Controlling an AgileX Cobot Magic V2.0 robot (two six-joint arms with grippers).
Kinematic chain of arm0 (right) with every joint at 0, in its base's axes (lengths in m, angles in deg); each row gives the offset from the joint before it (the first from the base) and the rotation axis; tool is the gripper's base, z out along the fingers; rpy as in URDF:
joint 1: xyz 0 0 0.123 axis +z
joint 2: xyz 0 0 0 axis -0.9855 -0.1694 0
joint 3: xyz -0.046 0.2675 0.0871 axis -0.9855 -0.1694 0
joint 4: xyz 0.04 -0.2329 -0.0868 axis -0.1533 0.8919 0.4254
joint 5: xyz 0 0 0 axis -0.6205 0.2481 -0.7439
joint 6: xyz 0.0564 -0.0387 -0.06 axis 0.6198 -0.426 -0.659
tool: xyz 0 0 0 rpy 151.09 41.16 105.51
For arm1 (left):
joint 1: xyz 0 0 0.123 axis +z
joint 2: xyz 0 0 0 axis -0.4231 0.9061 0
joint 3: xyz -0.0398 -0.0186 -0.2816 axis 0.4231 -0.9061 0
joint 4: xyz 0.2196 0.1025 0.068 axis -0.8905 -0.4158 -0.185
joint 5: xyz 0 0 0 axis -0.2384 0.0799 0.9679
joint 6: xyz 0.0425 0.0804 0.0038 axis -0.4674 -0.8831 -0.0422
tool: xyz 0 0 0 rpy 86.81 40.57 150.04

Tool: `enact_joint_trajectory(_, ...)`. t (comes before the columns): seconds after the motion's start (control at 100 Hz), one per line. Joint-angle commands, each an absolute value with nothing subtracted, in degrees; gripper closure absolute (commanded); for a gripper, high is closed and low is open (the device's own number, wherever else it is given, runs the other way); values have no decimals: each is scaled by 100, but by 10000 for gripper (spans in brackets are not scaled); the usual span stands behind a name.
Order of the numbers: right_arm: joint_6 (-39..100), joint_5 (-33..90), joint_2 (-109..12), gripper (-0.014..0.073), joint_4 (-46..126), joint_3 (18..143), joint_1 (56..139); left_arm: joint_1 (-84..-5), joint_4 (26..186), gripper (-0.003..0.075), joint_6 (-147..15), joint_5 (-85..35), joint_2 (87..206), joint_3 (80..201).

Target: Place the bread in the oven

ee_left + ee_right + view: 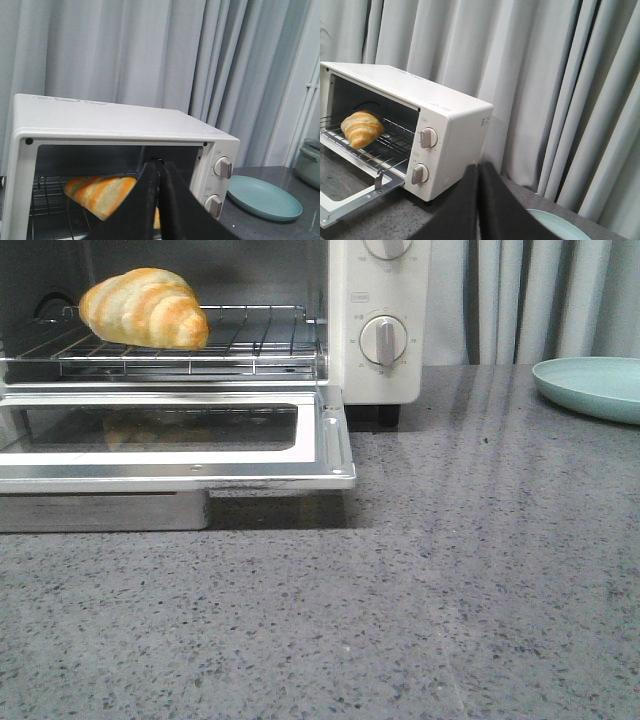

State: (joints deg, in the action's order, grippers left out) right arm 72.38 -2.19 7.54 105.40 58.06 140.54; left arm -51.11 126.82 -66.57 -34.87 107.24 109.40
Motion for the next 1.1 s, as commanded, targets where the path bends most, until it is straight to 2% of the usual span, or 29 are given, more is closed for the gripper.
enact_joint_trajectory(0.0, 7261, 173, 658, 651, 10811, 5917, 14062, -5115, 12707, 741, -6660, -3771, 10771, 11096)
enact_joint_trajectory(0.55, 7261, 173, 658, 652, 10811, 5917, 14062, -5115, 12684, 741, -6741, -3809, 10429, 10706)
enact_joint_trajectory(0.69, 7261, 173, 658, 651, 10811, 5917, 14062, -5040, 10795, 741, -6533, -3771, 10154, 10466)
enact_joint_trajectory(0.79, 7261, 173, 658, 652, 10811, 5917, 14062, -4685, 9635, 741, -5838, -3996, 9894, 10057)
enact_joint_trajectory(1.09, 7261, 173, 658, 652, 10811, 5917, 14062, -3237, 8735, 741, -3576, -3727, 8740, 8823)
